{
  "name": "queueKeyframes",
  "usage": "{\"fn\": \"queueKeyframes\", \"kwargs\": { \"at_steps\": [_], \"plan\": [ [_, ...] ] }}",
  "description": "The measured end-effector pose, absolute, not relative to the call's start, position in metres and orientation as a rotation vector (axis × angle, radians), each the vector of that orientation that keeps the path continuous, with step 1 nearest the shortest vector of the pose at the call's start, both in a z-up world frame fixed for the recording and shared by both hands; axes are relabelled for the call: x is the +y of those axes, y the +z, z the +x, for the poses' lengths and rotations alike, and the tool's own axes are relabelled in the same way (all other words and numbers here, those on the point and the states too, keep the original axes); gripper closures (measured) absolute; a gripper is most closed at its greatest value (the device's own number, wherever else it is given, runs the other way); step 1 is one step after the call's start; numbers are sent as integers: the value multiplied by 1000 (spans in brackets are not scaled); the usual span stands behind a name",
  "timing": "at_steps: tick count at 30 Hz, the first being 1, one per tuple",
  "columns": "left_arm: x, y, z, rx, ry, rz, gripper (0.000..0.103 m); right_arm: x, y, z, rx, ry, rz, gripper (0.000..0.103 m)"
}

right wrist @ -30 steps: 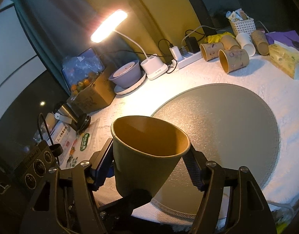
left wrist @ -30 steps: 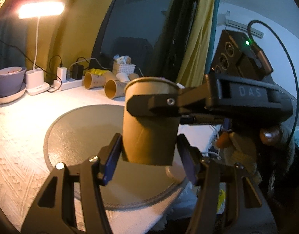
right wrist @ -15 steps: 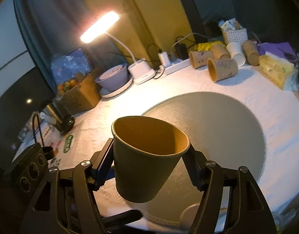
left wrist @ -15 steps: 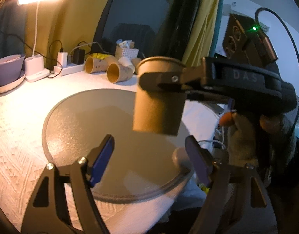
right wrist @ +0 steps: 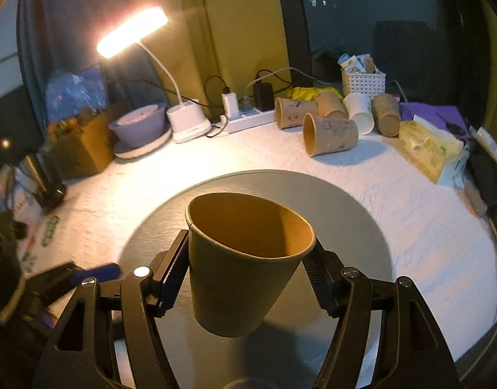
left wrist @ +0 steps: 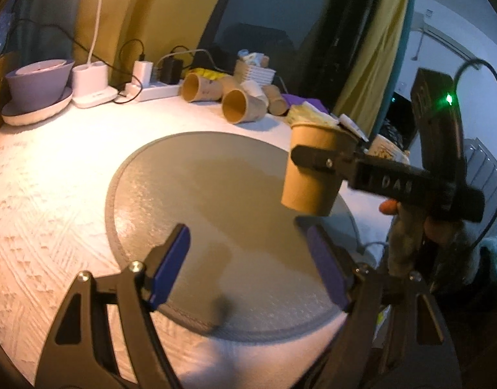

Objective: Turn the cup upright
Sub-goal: 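Open the left gripper while the right gripper carries the upright cup, then lower the upright cup onto the grey mat and open the right gripper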

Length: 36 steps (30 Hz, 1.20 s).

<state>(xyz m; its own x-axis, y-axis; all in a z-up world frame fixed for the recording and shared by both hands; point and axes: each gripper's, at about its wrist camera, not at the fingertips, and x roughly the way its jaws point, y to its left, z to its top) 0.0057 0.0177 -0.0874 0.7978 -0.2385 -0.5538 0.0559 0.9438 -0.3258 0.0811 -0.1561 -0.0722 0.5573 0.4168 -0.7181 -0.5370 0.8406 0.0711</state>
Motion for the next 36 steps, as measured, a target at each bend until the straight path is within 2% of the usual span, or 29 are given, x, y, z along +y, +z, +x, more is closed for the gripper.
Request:
{"fn": "queueKeyframes", "kwargs": {
  "at_steps": [13, 36],
  "plan": [
    [34, -93, 23, 657, -121, -352, 27, -136, -88, 95, 716, 488, -340, 33],
    [31, -94, 25, 678, -98, -336, 27, -139, -93, 76, 730, 492, -351, 32]
  ]
}}
